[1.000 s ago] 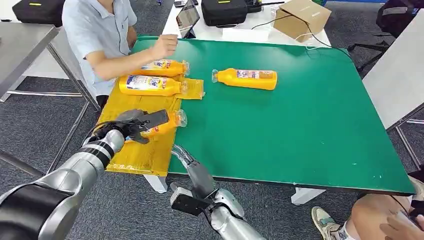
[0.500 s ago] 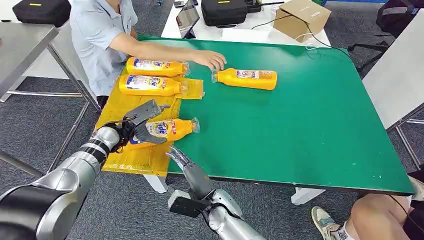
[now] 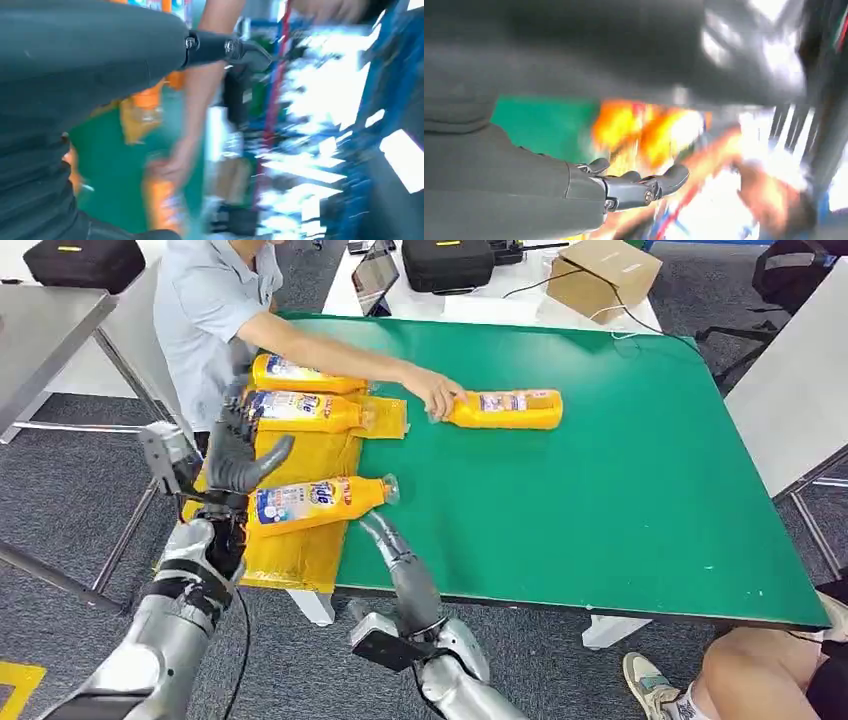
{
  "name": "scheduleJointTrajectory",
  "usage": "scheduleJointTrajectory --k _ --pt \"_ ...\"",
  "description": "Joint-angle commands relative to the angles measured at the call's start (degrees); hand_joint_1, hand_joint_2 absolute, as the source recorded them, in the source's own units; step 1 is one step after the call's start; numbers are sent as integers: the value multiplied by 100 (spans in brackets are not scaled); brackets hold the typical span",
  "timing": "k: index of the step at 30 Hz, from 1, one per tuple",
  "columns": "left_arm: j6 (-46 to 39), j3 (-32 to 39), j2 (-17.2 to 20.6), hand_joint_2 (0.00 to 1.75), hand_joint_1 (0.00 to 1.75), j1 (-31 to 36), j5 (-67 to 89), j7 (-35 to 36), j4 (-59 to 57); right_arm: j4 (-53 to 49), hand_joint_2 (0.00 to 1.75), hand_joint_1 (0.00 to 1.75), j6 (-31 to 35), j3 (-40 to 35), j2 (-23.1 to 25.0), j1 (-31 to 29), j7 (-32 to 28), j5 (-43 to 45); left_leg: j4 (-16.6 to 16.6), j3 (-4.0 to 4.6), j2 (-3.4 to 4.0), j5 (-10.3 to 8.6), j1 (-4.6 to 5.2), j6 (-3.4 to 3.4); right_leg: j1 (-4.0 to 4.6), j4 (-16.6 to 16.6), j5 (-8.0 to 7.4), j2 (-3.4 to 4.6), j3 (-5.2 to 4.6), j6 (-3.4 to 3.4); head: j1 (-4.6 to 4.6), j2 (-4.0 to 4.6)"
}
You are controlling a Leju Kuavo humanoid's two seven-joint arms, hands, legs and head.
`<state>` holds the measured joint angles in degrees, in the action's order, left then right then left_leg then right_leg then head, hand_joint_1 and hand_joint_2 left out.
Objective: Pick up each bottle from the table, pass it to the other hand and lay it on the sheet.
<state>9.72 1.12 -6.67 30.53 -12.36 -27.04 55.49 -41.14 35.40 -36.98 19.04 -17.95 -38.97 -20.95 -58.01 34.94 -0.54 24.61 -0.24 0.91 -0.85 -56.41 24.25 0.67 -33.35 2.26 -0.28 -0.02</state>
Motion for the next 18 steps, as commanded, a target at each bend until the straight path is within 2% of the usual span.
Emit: scheduleJointTrajectory --k 1,4,5,8,9,10,11,14,18 --pt "-915 243 -427 175 0 -1989 -714 -27 2937 -2081 175 0 460 1029 -1141 486 1706 -3164 9 -16 2 4 2 1 -1 13 3 -4 18 -2 2 0" --pt "-1423 288 -492 175 0 -2431 -225 -299 3416 -2405 175 0 431 1372 -1439 486 2107 -3591 7 -24 8 10 1 2 1 16 5 -1 28 -3 0 0" --pt "-1534 213 -460 175 0 -2539 -17 -217 3524 -2452 175 0 445 1544 -1526 469 2429 -4006 4 -15 4 8 2 3 0 12 4 -3 19 -2 0 0" --pt "-1958 73 -407 175 0 -2589 461 28 3440 -2472 175 0 249 1759 -1622 476 2597 -4018 0 -7 -7 5 2 2 -1 9 4 -12 14 -2 0 0" --pt "-2099 -40 -373 175 0 -2661 667 294 3354 -2387 175 0 53 1897 -1685 552 2983 -4347 1 -14 -9 7 2 1 0 11 7 -16 22 -5 2 0" --pt "-2098 -49 -388 175 0 -2688 656 286 3325 -2369 175 0 43 1913 -1719 585 2965 -4326 5 -13 -14 3 3 1 -2 13 6 -19 23 -4 2 0" --pt "-2059 -113 -361 175 0 -2745 752 214 3336 -2090 175 0 -463 1985 -1762 491 3336 -4494 8 -24 -16 5 2 0 0 17 8 -23 34 -7 2 0" --pt "-2284 -130 -377 175 0 -2731 1038 55 3373 -1682 175 0 -652 2067 -1779 299 3307 -4358 5 -22 -12 5 1 -2 1 16 6 -18 30 -8 0 0" --pt "-2223 -112 -363 175 0 -2557 953 271 3201 -890 175 0 -1203 2081 -1756 -100 3667 -4387 4 -23 -6 6 0 -2 5 14 5 -13 31 -9 0 0"
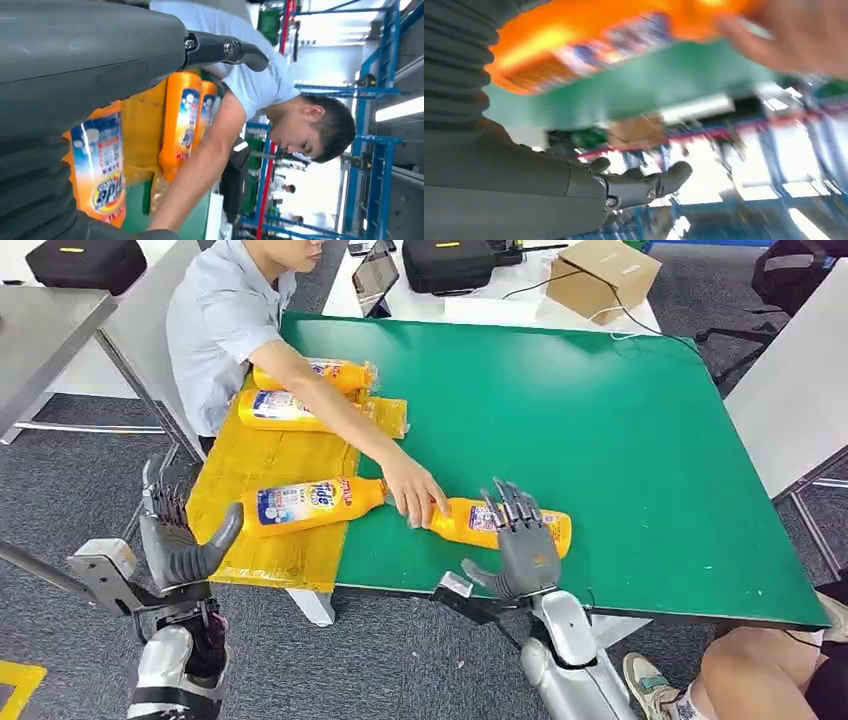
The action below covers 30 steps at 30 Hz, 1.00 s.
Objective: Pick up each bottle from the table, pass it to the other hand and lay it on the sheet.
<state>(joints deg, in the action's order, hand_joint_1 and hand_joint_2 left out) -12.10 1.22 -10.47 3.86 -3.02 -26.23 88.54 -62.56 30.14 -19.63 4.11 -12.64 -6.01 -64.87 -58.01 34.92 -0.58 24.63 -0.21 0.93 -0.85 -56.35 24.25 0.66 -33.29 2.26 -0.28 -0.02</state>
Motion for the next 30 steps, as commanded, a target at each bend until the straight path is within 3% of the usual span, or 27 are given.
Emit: scheduleJointTrajectory --k 1,7,11,18,27,28,29,30 --pt "-41 -135 28 175 0 146 48 178 -156 1474 175 0 -845 326 -250 -739 415 31 6 -17 1 1 -1 -3 4 6 2 -5 18 -7 0 0" --pt "-44 -136 38 175 0 204 53 187 -295 2141 175 0 -1029 316 -198 -963 700 33 5 -27 3 4 -4 -5 8 7 4 -8 29 -10 0 0" --pt "-24 -161 82 175 0 175 130 245 -294 2515 175 0 -942 319 -315 -1277 1195 -252 6 -17 4 0 -2 -1 4 5 1 -3 18 -5 0 0" --pt "-8 -222 70 175 0 328 139 248 -480 3344 175 0 -820 421 -346 -1959 1330 -428 2 -12 -3 -5 0 1 -1 3 -1 -7 14 -3 0 0" --pt "77 -237 111 175 0 402 50 308 -596 3893 175 0 -1475 430 -163 -2250 1313 -400 5 -25 -1 -8 -1 4 0 5 -6 -9 27 2 0 0" --pt "85 -240 119 175 0 426 47 311 -629 3928 175 143 -1554 433 -158 -2271 1272 -375 6 -35 2 -6 -3 1 3 6 -4 -9 36 -3 0 0" --pt "114 -258 134 175 0 461 27 321 -683 3989 175 175 -1724 513 -140 -2284 1117 -218 4 -28 -1 -8 -4 4 3 6 -7 -9 30 2 0 0" --pt "114 -258 134 175 0 461 27 321 -683 3989 175 175 -1724 513 -140 -2284 1117 -218 8 -35 -2 -10 -4 2 4 9 -7 -14 36 -1 0 0"
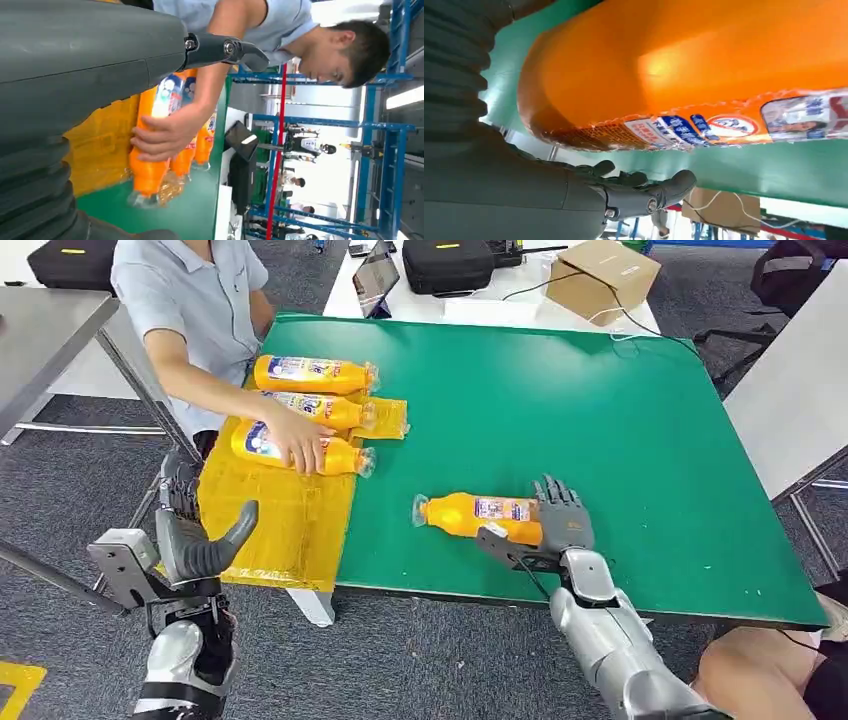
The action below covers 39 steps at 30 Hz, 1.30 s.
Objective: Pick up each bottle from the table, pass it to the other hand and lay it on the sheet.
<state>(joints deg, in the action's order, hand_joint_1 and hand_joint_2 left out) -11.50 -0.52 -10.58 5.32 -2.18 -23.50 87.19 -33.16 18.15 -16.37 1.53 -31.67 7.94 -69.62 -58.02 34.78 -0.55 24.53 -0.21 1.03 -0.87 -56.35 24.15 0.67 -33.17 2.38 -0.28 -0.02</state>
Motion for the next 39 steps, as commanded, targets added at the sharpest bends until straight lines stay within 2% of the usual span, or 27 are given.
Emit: scheduleJointTrajectory --k 1,5,8,13,16,17,19,20,21,23,24,25,27,28,31,34,36,39 --pt "102 -116 165 175 0 371 -84 57 -628 1123 175 175 -683 263 130 -388 -430 409 7 -16 -7 -2 -3 -5 4 7 2 -15 19 -9 0 0" --pt "168 -174 197 175 0 512 -146 43 -827 1238 175 175 -967 432 134 -386 -846 770 10 -26 -17 -4 -4 -6 6 12 2 -26 32 -11 2 0" --pt "220 -262 216 175 0 678 -205 -3 -1060 1288 175 175 -1114 649 142 -313 -1407 1207 12 -42 -23 -4 -6 -6 7 16 4 -31 49 -11 0 0" --pt "260 -313 236 175 0 707 -321 -15 -1121 1336 175 175 -961 484 186 -291 -1466 1208 15 -56 -6 -3 -6 -8 8 19 -1 -16 57 -14 0 0" --pt "335 -322 252 175 0 709 -412 41 -1161 1250 175 175 -991 541 279 -297 -1749 1423 14 -61 -3 -3 -8 -9 12 19 -2 -14 58 -15 0 0" --pt "417 -342 261 175 0 748 -485 67 -1244 1126 175 175 -1174 714 327 -257 -2182 1782 11 -60 -4 -2 -9 -8 15 17 -1 -14 59 -13 2 0" --pt "693 -507 286 175 0 909 -615 142 -1549 770 175 175 -1419 753 309 -69 -3637 2409 13 -60 -2 -4 -7 -9 15 17 -3 -13 57 -16 0 0" --pt "577 -737 346 175 0 981 -348 157 -1769 519 175 175 -1257 854 384 36 -3805 2696 11 -60 0 -3 -7 -8 14 14 -4 -11 55 -16 0 0" --pt "-75 -1044 294 175 0 957 476 -140 -1871 198 175 175 -879 763 485 161 -3938 2748 11 -59 2 -4 -6 -7 14 15 -10 -14 53 -25 0 0" --pt "-107 -1163 204 175 0 894 602 -135 -1917 -285 175 175 -804 675 566 341 -3903 3011 12 -56 2 -5 -3 -8 11 12 -7 -17 48 -25 0 0" --pt "360 -1326 186 175 0 834 448 185 -2025 -628 175 175 -725 757 669 477 -4176 3361 7 -47 7 -4 0 -7 7 4 -6 -11 40 -24 0 0" --pt "355 -1415 107 175 0 761 504 131 -2160 -954 175 175 -709 634 712 599 -4149 3526 8 -44 11 -3 -4 -10 12 7 -6 -9 39 -28 -2 0" --pt "-119 -1668 -17 175 0 605 1075 -145 -2306 -1866 175 175 -530 648 896 1003 -4733 4212 5 -32 8 -3 1 -7 4 1 -6 -2 29 -21 -2 0" --pt "-191 -1734 -107 175 0 512 1168 -227 -2343 -2239 175 175 -486 461 888 1191 -4582 4261 7 -33 -4 0 -1 -8 7 6 -2 -13 34 -23 0 0" --pt "433 -1838 -166 175 0 278 671 -388 -2215 -3162 175 175 -464 -83 867 1635 -4639 4712 7 -29 6 11 -4 -9 9 8 5 -6 31 -26 0 0" --pt "442 -2008 -126 175 0 169 779 -759 -1901 -3178 175 175 -543 -423 886 1700 -4549 4790 4 -2 -2 6 -3 -8 5 6 1 -7 9 -23 0 0" --pt "131 -2178 -58 175 0 176 1236 -868 -1734 -2966 175 175 -481 -570 887 1632 -4572 4833 3 3 4 10 -5 -9 8 7 1 -2 2 -25 0 0" --pt "448 -2299 -83 175 0 148 1097 -834 -1552 -2619 175 175 -290 -712 910 1550 -4598 4740 2 23 3 3 -4 -8 7 5 -4 -4 -21 -23 0 0"
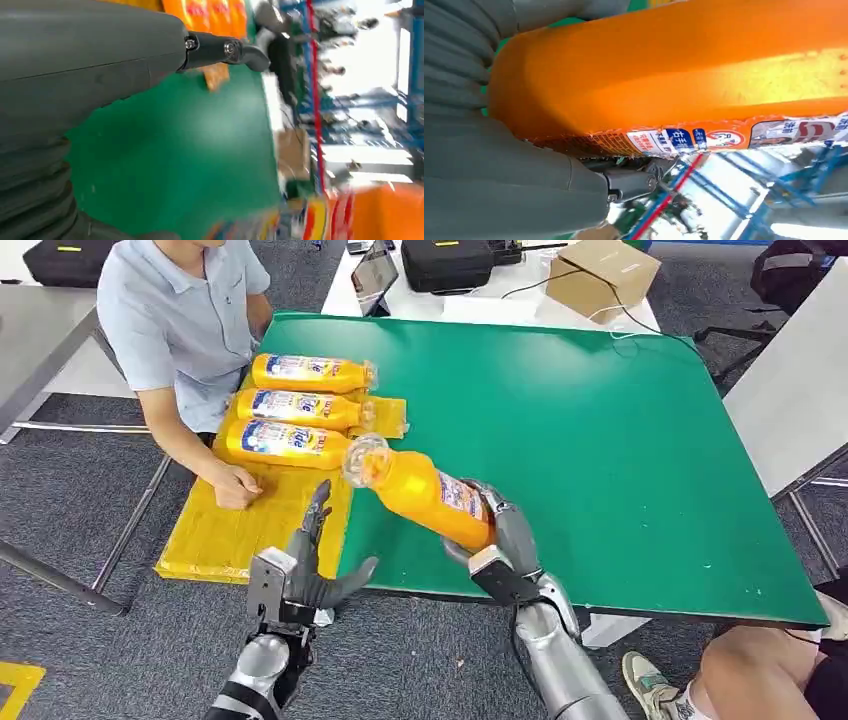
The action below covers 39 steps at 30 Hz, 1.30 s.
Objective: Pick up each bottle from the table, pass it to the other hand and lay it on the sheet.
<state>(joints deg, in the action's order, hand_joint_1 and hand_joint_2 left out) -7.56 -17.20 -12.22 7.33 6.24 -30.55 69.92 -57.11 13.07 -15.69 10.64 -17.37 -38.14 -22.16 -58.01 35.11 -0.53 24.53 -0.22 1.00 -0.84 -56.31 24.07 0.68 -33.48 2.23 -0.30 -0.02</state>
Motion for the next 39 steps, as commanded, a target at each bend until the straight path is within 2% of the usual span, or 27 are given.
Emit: scheduleJointTrajectory --k 1,6,10,12,16,21,27,28,29,37,38,39 --pt "110 -634 78 175 0 -64 215 -123 200 -193 175 175 232 -804 0 110 8 -25 0 -20 -1 7 -4 -7 7 0 9 -10 21 -13 0 0" --pt "1044 -586 81 175 0 -231 -637 64 549 265 175 175 428 -1091 51 62 181 -385 4 -11 5 2 -1 -3 4 2 2 0 10 -5 2 0" --pt "1074 -531 107 175 0 -324 -673 75 784 451 175 175 611 -1202 158 56 372 -601 6 -16 9 3 -4 -4 6 5 3 3 16 -7 2 0" --pt "1109 -503 88 175 0 -294 -721 126 829 520 175 175 469 -1313 206 44 405 -614 7 -25 12 7 -5 -5 8 6 6 4 25 -10 2 0" --pt "1725 -505 75 175 0 -181 -1318 460 712 772 175 175 282 -1574 213 -107 524 -791 5 -8 3 0 -4 -3 6 4 1 -1 9 -6 2 0" --pt "1856 -570 88 175 0 -104 -1430 576 673 863 175 175 137 -1729 249 -227 546 -853 2 -19 10 5 -6 -6 9 2 4 1 20 -11 2 0" --pt "2030 -338 36 175 2 43 -2047 1123 291 725 175 175 73 -2021 383 -194 712 -970 5 -16 7 3 -5 -6 7 2 4 0 17 -10 2 0" --pt "2081 -288 19 175 101 50 -2192 1188 261 736 175 175 64 -2020 391 -193 712 -944 5 -23 7 6 -5 -7 7 1 7 -3 23 -13 2 0" --pt "2011 -252 30 175 175 106 -2204 1176 244 813 175 175 -7 -2069 368 -209 717 -919 7 -16 3 1 -4 -6 6 3 4 -4 17 -10 2 0" --pt "1786 -273 85 175 175 241 -1980 1022 228 855 175 171 -173 -2186 330 -177 571 -718 6 -18 -2 1 -5 -6 7 3 6 -9 21 -10 2 0" --pt "1735 -249 78 175 175 263 -1949 979 222 841 175 133 -206 -2172 323 -160 578 -662 4 -10 -5 -1 -7 -5 8 3 3 -10 15 -8 4 0" --pt "1723 -237 78 175 175 275 -1946 975 220 837 175 110 -227 -2151 326 -149 582 -615 5 -21 -5 2 -8 -7 10 5 7 -14 26 -12 2 0"
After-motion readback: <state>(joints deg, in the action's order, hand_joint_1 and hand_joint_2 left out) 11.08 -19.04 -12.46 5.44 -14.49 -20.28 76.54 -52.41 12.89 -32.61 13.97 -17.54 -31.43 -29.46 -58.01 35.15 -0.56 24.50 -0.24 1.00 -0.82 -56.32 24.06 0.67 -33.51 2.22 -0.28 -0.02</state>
